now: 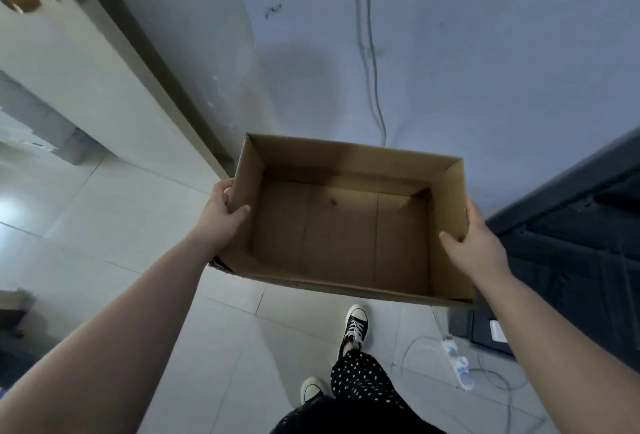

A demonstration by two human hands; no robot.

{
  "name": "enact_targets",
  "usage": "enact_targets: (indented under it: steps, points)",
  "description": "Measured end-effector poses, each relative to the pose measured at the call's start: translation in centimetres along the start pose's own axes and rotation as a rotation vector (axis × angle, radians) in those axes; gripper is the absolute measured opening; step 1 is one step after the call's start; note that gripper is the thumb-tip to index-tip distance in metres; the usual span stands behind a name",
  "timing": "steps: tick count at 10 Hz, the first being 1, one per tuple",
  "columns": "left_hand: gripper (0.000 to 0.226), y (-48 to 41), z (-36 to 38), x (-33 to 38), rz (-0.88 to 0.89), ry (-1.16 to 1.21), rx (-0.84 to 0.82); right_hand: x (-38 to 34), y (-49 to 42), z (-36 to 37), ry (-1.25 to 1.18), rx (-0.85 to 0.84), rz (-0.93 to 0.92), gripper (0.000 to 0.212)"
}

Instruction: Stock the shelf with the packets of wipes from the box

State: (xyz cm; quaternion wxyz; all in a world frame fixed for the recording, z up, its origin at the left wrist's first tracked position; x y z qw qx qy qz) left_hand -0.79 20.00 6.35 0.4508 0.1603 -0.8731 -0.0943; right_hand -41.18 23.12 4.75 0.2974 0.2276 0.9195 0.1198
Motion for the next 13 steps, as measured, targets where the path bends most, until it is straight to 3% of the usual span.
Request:
enact_targets:
  steps: [4, 7, 9, 11, 13]
  points:
    - [0.067, -12.9, 3.8, 0.4, -0.094, -0.103, -0.046, -2.6, -11.7, 4.5, -0.107, -0.196, 0.065, 0.082]
    - [0.065, -19.2, 5.3, 0.5, -0.021, -0.141, -0.047, -3.2, -15.8, 8.0, -0.176, -0.128, 0.162, 0.086]
    - [0.072, -19.9, 5.6, 0.1, 0.016, -0.190, -0.053, -3.4, -16.6, 8.6, -0.147, -0.135, 0.197, 0.092]
    - [0.085, -20.4, 4.2, 0.8, 0.051, -0.412, -0.208, -4.0, -16.1, 7.0, -0.024, -0.206, 0.183, 0.095]
    - [0.083, -19.7, 2.7, 4.3, 0.224, -0.437, -0.238, -6.7, -14.2, 4.3, 0.062, -0.140, 0.118, 0.091]
Point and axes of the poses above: each hand's wrist, its own y-axis away from the middle knuckle, its own z-axis out of the palm, x = y × z, the point moved 1 cm from there along -y, towards the middle knuckle, and after that the axes turned 3 degrees about z, right-handed, at the moved point
